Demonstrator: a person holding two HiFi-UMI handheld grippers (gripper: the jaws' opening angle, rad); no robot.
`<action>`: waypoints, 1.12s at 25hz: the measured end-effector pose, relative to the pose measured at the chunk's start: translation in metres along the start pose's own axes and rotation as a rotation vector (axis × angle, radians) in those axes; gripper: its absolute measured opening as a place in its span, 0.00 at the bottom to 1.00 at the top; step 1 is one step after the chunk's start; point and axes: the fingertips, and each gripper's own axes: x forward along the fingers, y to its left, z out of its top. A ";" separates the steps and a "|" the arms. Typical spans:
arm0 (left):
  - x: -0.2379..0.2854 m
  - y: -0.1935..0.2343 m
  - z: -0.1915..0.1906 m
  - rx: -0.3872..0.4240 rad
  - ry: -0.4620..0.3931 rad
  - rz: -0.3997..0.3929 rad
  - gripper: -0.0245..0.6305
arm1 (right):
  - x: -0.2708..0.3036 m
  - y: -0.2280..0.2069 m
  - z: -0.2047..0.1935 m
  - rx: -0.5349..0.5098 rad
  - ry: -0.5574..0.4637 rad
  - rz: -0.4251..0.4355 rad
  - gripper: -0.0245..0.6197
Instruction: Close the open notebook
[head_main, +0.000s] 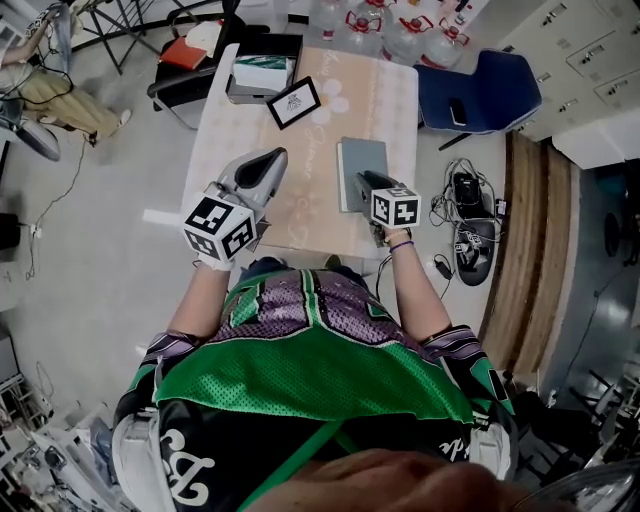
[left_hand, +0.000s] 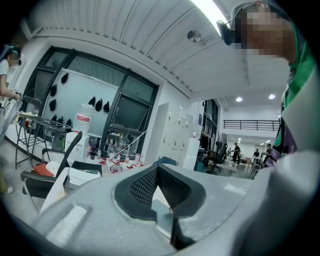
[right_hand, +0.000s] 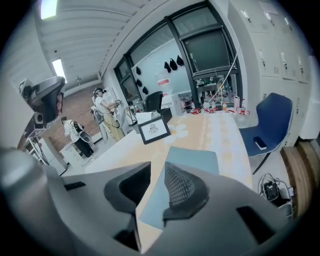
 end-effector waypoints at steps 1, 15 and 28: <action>-0.001 0.000 0.000 0.000 -0.003 -0.002 0.06 | 0.000 0.002 0.002 -0.004 -0.006 0.003 0.17; -0.006 -0.004 0.013 0.008 -0.045 -0.023 0.06 | -0.029 -0.003 0.026 -0.013 -0.074 -0.046 0.17; -0.016 0.003 0.040 0.043 -0.080 -0.004 0.06 | -0.076 -0.005 0.062 -0.034 -0.176 -0.103 0.17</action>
